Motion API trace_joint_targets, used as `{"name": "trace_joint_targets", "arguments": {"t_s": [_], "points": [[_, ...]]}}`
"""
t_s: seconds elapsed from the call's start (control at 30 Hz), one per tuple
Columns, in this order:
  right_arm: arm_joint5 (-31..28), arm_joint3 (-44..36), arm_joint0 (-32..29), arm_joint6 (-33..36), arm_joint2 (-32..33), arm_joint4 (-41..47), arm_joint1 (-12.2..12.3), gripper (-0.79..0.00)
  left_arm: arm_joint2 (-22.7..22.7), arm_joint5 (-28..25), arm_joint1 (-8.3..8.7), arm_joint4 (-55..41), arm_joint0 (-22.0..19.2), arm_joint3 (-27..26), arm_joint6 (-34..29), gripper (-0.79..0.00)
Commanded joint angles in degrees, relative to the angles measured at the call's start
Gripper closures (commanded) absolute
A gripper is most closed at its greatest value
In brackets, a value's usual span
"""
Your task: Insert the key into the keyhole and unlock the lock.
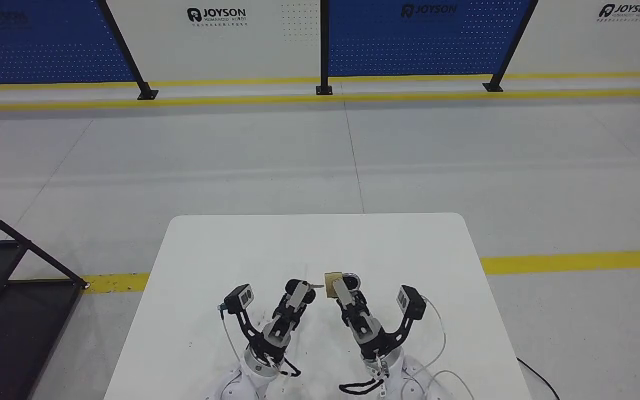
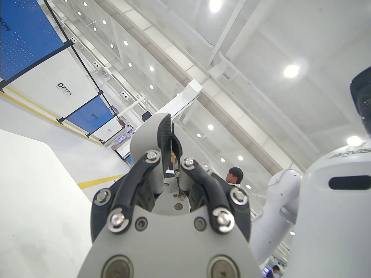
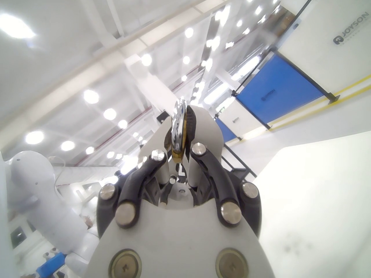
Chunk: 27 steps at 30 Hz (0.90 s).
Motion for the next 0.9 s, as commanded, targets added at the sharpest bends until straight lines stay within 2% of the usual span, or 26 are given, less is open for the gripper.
{"name": "trace_joint_targets", "arguments": {"t_s": [0.0, 0.43, 0.87], "points": [[0.2, 0.0, 0.0, -0.2, 0.0, -0.3, -0.1, 0.0, 0.0, 0.1, -0.19, 0.0, -0.1, 0.1, -0.2, 0.0], [1.6, 0.2, 0.0, -1.3, -0.1, -2.1, -0.6, 0.0, -0.7, 0.3, -1.23, 0.5, 0.4, 0.3, -1.1, 0.0], [4.3, 0.6, -0.5, -8.0, -0.8, -4.9, -1.6, 0.0, -0.8, 0.5, -2.52, 0.4, 0.3, 0.5, -0.4, 0.0]]}}
